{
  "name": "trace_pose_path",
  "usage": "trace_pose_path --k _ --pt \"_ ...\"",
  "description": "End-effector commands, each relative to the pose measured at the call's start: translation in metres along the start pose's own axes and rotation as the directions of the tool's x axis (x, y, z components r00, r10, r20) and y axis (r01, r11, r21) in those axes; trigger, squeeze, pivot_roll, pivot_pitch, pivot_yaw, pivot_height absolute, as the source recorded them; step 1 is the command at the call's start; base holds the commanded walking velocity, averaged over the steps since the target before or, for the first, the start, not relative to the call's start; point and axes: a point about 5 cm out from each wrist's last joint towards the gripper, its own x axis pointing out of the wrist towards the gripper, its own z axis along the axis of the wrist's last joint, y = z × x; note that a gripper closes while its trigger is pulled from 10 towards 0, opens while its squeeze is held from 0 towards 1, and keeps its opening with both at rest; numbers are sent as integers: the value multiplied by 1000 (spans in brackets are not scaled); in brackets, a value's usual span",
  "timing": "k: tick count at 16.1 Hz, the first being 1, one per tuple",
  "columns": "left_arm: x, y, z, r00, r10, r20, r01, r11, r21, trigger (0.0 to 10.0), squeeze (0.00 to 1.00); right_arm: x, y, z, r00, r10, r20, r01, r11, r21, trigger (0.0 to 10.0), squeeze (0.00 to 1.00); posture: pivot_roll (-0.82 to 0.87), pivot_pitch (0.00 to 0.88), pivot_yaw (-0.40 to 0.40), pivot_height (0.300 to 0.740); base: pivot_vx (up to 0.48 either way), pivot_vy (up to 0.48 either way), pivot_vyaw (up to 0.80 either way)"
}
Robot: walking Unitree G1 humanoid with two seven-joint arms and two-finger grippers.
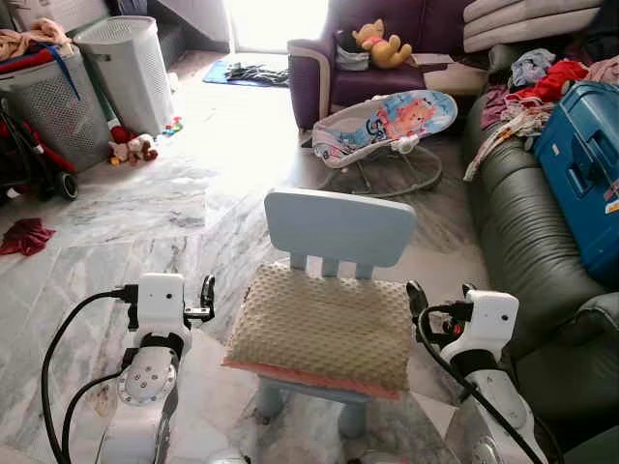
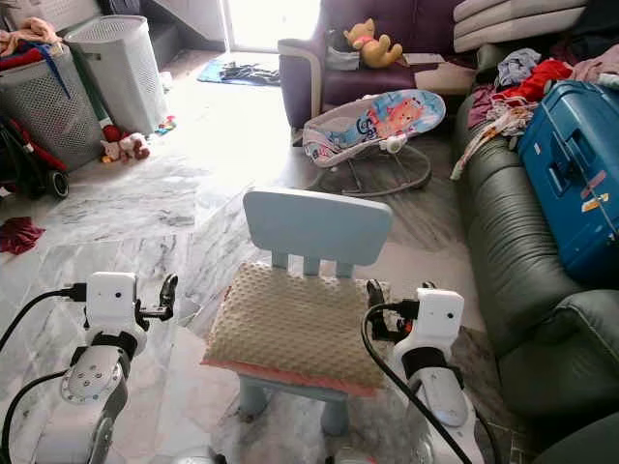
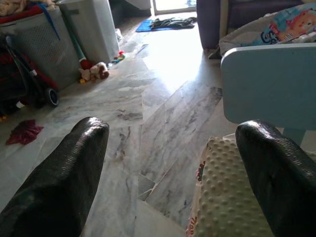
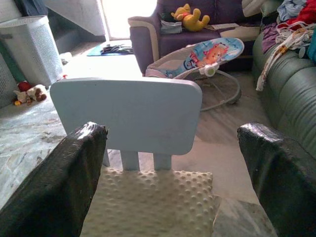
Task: Move the pillow to the sofa
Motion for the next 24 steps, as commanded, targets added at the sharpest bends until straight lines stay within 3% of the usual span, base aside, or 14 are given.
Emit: trace_pose_path --k 1,24 --pt "2 1 3 1000 12 11 -12 1000 -5 10000 0 2 0 3 1000 7 11 -7 1000 -3 10000 0 -22 0 18 740 0 0 0" --pt "-1 -1 1 1000 0 10 0 1000 -28 10000 0 2 1 2 1000 30 6 -30 1000 -3 10000 0 -18 0 9 740 0 0 0"
